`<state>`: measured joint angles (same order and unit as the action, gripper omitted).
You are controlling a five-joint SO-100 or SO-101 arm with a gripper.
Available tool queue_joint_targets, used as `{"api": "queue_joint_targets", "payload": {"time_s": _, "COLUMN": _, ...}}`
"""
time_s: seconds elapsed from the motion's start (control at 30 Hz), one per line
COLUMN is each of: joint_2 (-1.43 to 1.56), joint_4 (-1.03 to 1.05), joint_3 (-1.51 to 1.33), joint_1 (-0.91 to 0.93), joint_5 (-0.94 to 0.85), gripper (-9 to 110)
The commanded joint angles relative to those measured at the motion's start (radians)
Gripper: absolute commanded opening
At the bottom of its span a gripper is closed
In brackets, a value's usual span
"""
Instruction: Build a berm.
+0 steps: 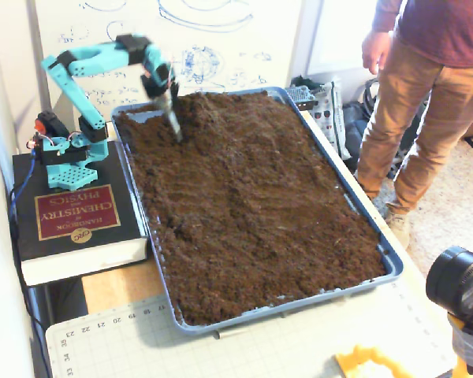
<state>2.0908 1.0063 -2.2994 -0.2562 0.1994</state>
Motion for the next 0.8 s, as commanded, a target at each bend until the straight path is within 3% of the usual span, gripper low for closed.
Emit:
{"api": "queue_joint_targets", "payload": {"time_s": 0.0, "joint_2": 0.1, "joint_4": 0.002, "joint_3": -0.087, "joint_1": 0.015, "joint_5": -0.011, "gripper": 0}}
{"api": "queue_joint_targets", "payload": {"time_s": 0.33, "joint_2": 0.176, "joint_4": -0.005, "joint_3": -0.273, "joint_1": -0.046, "joint_5": -0.012, "gripper": 0}}
{"api": "queue_joint_targets", "payload": {"time_s": 0.77, "joint_2": 0.164, "joint_4": -0.255, "joint_3": -0.431, "joint_1": -0.064, "joint_5": -0.011, "gripper": 0}}
